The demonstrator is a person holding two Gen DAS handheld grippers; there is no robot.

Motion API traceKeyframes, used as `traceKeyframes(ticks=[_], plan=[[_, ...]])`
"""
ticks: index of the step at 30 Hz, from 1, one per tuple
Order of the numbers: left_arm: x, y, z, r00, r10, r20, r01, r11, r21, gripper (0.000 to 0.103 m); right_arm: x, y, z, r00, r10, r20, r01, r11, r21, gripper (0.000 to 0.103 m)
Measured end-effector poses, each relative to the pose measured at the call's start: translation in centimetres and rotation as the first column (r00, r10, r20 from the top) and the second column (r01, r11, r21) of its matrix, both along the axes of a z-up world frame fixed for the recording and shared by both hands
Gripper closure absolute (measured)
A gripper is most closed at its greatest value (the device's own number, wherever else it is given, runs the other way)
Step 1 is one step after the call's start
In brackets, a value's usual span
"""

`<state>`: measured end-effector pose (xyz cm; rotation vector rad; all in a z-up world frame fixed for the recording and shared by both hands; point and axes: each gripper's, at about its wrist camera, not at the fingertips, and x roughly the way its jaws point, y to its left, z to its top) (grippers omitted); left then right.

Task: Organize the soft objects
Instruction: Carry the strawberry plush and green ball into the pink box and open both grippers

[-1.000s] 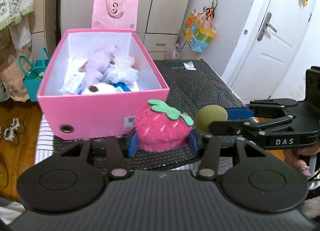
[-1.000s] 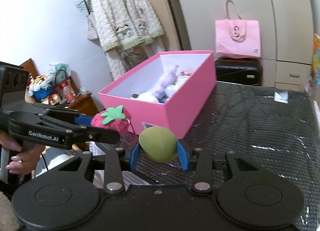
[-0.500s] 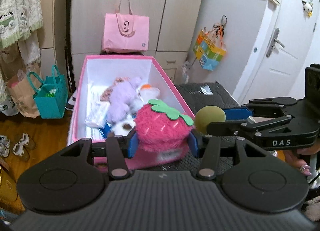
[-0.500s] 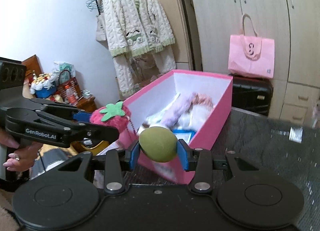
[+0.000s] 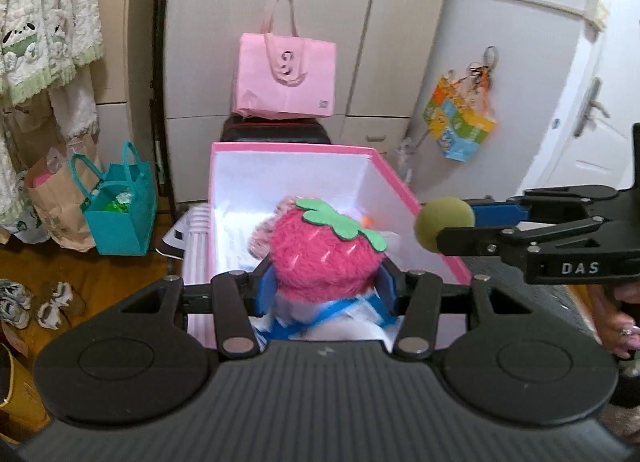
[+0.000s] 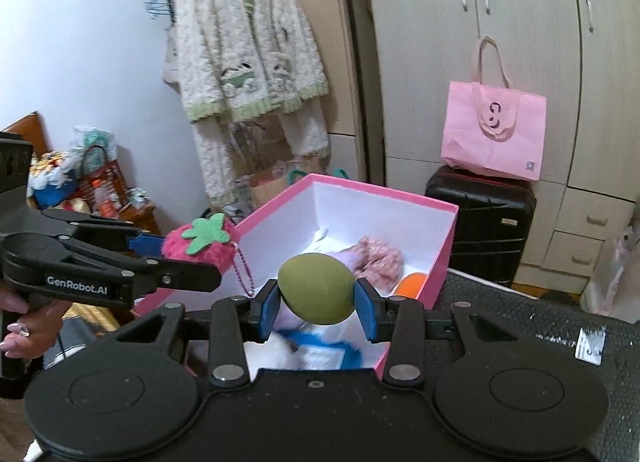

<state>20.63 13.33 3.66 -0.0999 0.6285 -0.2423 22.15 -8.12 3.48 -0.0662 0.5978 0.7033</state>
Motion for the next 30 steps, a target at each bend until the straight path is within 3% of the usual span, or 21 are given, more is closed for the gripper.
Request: traceKeyframes(ticks=[6,16,17,19,20,24,30], plan=[[4.6,0.8,-1.2,0.998,0.026,-0.048,-0.023,0.998,0.052,0.054,4.0,1.6,-1.2,0.999,-0.023,-0.043,0.021,0.999,-0.032,0.057],[7.9,0.4,-2.2,0.995,0.022,-0.101,-0.013,0.996,0.084,0.051,7.9,3.2,-2.7,0.996,-0.066,-0.062,0.06,0.994,-0.091,0.055],[8.1,0.4,-2.2,0.994,0.037,-0.102,-0.028,0.996,0.086,0.049,8.3,3.3,-2.7,0.996,-0.066,-0.067,0.06,0.994,-0.088,0.055],[8.2,0.3,-2.2,0.994,0.064,-0.088,-0.057,0.995,0.085,0.034,8.8,3.3,-2.8,0.995,-0.074,-0.072,0.069,0.994,-0.081,0.054],[8.2,0.3,-2.1,0.994,0.074,-0.077,-0.067,0.994,0.086,0.031,9.0,3.3,-2.9,0.994,-0.08,-0.075,0.074,0.994,-0.077,0.054],[7.3,0.1,-1.6,0.996,0.083,-0.035,-0.079,0.992,0.095,0.028,9.5,2.9,-3.0,0.992,-0.096,-0.085,0.092,0.995,-0.046,0.053],[5.5,0.4,-0.9,0.997,0.061,-0.043,-0.058,0.997,0.059,0.027,7.9,1.9,-2.6,0.992,-0.101,-0.076,0.098,0.995,-0.031,0.053]])
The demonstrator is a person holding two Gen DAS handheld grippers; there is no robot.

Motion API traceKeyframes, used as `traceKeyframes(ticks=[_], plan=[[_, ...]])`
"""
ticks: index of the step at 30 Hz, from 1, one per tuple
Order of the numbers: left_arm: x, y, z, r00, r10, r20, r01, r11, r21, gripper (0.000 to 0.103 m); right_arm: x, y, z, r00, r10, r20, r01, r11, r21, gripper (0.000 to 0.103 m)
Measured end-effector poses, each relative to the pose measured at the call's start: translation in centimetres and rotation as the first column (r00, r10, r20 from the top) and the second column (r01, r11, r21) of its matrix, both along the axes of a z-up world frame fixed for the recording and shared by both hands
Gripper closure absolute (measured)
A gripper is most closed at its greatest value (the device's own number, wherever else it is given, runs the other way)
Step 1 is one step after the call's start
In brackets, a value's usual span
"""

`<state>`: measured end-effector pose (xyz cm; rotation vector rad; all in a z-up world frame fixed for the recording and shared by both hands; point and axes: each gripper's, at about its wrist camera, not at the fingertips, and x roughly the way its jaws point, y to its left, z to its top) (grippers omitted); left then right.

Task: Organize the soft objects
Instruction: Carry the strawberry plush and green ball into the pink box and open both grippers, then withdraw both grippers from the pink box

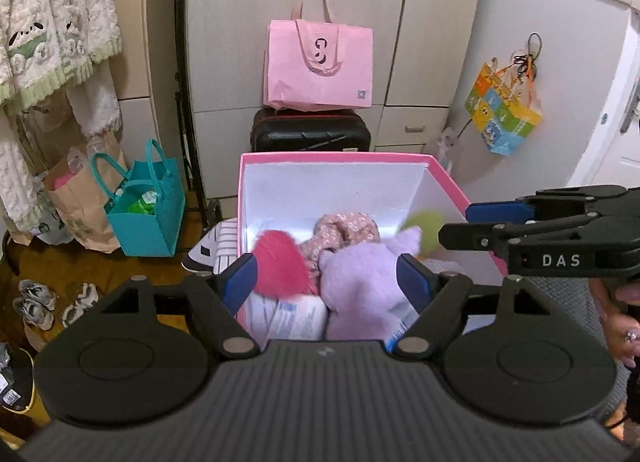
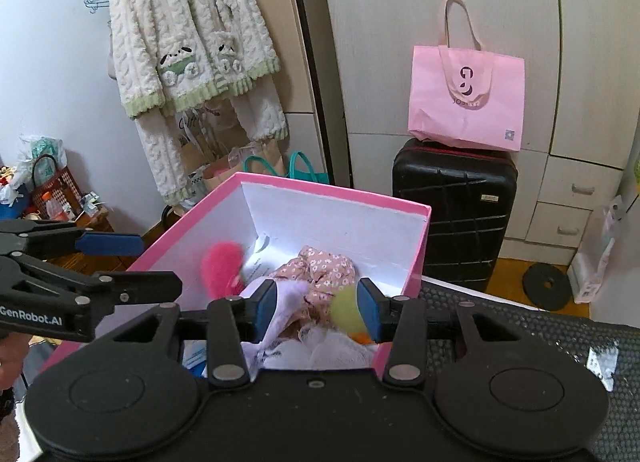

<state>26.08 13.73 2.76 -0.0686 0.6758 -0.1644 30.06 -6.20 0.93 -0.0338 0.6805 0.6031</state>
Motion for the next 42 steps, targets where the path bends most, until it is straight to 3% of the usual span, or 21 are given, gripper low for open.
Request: traceKeyframes(ticks=[13,17,24,32,35,38,42], plan=[[-6.0,-1.5,1.0,0.999,-0.043,-0.012,0.043,0.999,0.005,0.008,-7.1,-3.0,2.3,0.995,0.0,0.101,0.0,1.0,0.0,0.044],[-7.5,-2.2,1.7,0.998,-0.049,-0.032,0.049,0.999,-0.001,0.008,-9.4,-3.7,3.0,0.991,0.007,0.134,-0.005,1.0,-0.012,0.04],[-10.2,-4.0,3.6,0.998,0.053,-0.037,-0.051,0.996,0.073,0.004,-13.1,-4.8,4.7,0.978,0.009,0.207,-0.001,0.999,-0.041,0.023],[-14.2,-5.9,5.1,0.999,0.041,0.016,-0.043,0.993,0.108,0.004,-16.5,-5.7,5.8,0.972,-0.045,0.23,0.067,0.994,-0.09,0.002],[-15.8,-6.6,5.3,0.998,0.047,0.04,-0.051,0.993,0.108,0.004,-17.9,-5.3,5.8,0.963,-0.095,0.254,0.138,0.977,-0.16,0.001],[-17.3,-7.2,5.3,0.996,0.058,0.067,-0.065,0.992,0.108,0.004,-19.6,-5.3,5.9,0.956,-0.08,0.284,0.145,0.965,-0.218,0.001],[-19.1,-8.1,4.0,0.988,0.088,0.126,-0.105,0.986,0.132,0.004,-20.8,-7.6,5.5,0.953,-0.168,0.253,0.2,0.974,-0.106,0.001]])
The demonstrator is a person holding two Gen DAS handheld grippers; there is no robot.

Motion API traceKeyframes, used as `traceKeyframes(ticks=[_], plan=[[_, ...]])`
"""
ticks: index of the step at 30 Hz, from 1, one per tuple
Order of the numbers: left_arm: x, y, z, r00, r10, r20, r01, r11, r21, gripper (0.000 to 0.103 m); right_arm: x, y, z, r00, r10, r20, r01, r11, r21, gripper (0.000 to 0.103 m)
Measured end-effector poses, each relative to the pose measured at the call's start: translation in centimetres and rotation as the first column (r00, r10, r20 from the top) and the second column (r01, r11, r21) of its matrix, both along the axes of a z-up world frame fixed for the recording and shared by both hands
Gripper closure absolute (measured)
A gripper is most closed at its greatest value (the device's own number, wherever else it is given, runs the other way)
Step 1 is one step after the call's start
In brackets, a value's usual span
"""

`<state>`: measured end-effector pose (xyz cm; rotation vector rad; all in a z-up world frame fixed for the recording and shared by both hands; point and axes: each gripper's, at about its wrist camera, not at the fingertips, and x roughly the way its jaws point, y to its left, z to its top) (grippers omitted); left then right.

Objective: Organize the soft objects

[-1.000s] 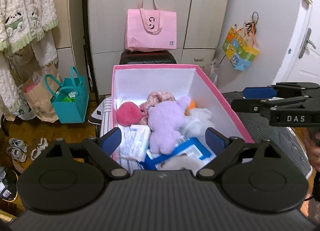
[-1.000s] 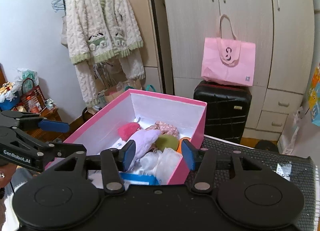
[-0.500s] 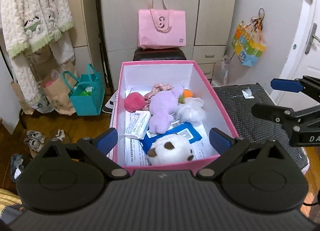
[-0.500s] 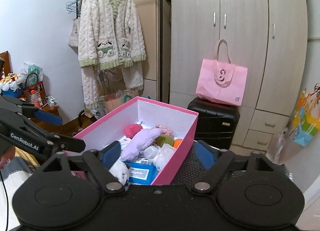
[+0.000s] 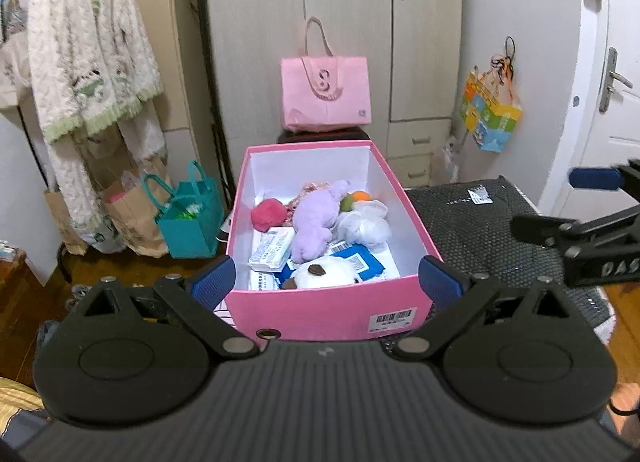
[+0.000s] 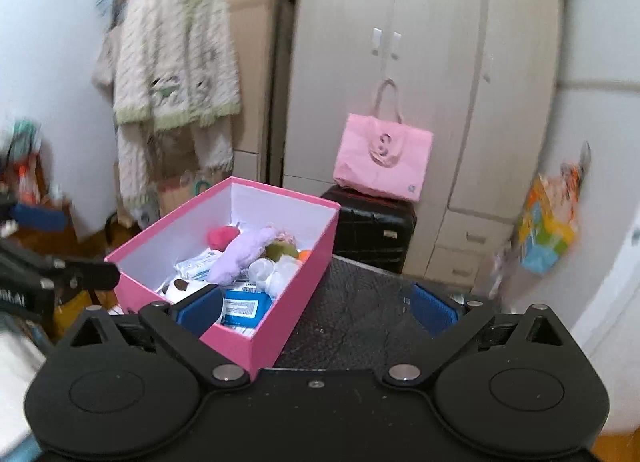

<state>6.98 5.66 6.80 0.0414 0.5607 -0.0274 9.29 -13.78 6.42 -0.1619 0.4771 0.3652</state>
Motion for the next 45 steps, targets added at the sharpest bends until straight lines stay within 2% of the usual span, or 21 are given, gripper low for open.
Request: traceKeyframes(ticks=[5,9,17,22,27,34,45], plan=[[-0.6,-0.8,-2.1,0.999,0.025,0.02,-0.025,1.0,-0.013,0.004,-1.6,-1.6,-1.7,0.993,-0.122,-0.001,0.122,0.992,0.038,0.001],[-0.6,-1.4,-3.0,1.0,0.014,0.013,-0.013,0.999,-0.029,0.004,-2.3,-2.5,-2.3,0.991,-0.129,-0.029,0.131,0.989,0.069,0.001],[-1.2,-2.5,-3.9,0.998,0.044,0.035,-0.042,0.998,-0.056,0.004,-3.9,-3.2,-3.1,0.98,-0.198,-0.005,0.197,0.975,0.097,0.001],[-1.3,-3.5,-4.5,0.999,0.039,0.033,-0.039,0.999,-0.019,0.003,-4.5,-3.2,-3.4,0.969,-0.248,0.006,0.246,0.966,0.079,0.001],[-1.7,-4.1,-4.9,0.998,0.043,0.039,-0.042,0.999,-0.008,0.003,-5.1,-3.7,-3.6,0.967,-0.255,-0.006,0.254,0.962,0.098,0.001],[-2.6,-4.4,-4.8,0.996,0.057,0.067,-0.057,0.998,-0.004,0.003,-6.1,-4.0,-3.8,0.958,-0.284,0.02,0.282,0.956,0.078,0.001],[-3.6,-4.5,-4.4,0.993,0.066,0.094,-0.066,0.998,0.0,0.003,-7.5,-4.2,-3.3,0.956,-0.287,0.053,0.281,0.955,0.094,0.001]])
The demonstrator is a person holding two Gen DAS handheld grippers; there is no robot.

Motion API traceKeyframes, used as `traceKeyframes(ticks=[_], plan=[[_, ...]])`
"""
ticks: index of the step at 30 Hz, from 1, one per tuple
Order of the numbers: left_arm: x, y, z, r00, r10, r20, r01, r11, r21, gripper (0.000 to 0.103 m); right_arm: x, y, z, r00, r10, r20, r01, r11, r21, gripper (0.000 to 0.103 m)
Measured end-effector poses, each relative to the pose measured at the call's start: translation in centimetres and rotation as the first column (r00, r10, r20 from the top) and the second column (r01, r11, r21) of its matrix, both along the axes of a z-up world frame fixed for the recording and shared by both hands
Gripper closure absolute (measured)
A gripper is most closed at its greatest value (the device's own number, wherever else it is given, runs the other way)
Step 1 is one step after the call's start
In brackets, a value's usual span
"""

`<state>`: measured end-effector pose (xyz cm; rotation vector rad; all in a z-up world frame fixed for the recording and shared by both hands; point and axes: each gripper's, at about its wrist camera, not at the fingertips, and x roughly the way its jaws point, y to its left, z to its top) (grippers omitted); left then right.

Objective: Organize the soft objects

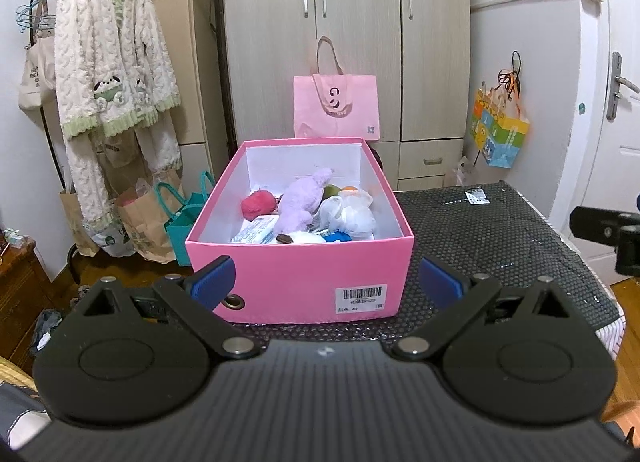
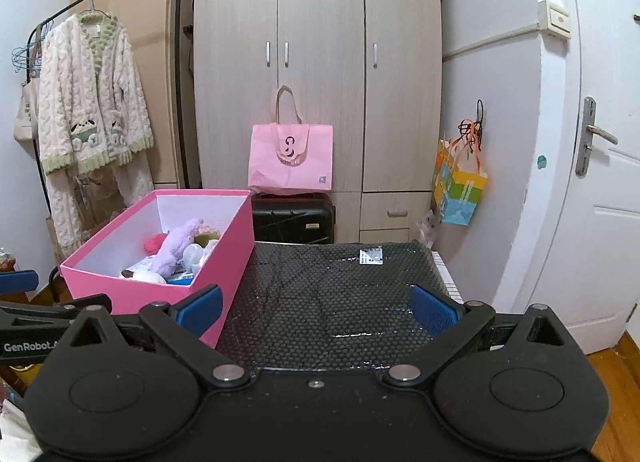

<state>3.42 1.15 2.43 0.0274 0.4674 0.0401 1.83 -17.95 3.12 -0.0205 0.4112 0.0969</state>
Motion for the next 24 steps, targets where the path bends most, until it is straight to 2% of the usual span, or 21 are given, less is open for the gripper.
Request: traceKeyframes(ticks=[12,24], plan=[[-0.5,-0.1,-0.2,1.0,0.0,0.01,0.0,1.0,-0.007,0.0,-0.5,-0.3,-0.7,1.0,-0.025,0.001,0.025,1.0,-0.006,0.001],[-1.4,-0.4,-0.3,0.997,0.01,0.079,-0.01,1.0,0.002,0.0,-0.9,-0.2,-0.7,0.999,-0.036,0.012,0.036,0.999,-0.01,0.001]])
